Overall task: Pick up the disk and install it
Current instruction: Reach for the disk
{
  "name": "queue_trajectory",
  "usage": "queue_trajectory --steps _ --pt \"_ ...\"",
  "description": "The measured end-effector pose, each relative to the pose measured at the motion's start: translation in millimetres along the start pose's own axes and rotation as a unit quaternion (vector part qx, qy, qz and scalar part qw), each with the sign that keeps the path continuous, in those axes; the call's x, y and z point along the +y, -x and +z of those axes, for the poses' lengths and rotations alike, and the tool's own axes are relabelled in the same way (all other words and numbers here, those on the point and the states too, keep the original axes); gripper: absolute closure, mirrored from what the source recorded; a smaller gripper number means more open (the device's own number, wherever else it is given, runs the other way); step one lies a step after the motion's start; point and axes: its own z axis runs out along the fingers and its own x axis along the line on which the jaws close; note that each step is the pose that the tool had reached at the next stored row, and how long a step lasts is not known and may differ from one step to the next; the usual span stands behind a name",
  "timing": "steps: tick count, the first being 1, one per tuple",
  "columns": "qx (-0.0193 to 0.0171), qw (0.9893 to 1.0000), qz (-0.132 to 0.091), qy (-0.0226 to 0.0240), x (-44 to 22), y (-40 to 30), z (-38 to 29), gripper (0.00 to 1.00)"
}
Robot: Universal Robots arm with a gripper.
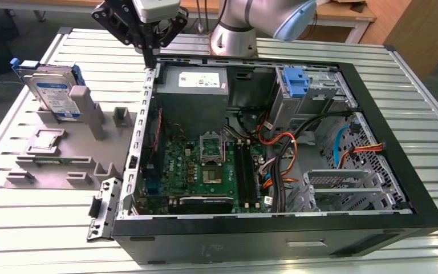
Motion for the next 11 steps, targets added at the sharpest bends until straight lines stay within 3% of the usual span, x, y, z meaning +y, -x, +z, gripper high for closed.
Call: queue_trajectory --steps 11 --pt "0.0000 1.0000 0.000 0.0000 -0.2 -2.4 0.0 0.90"
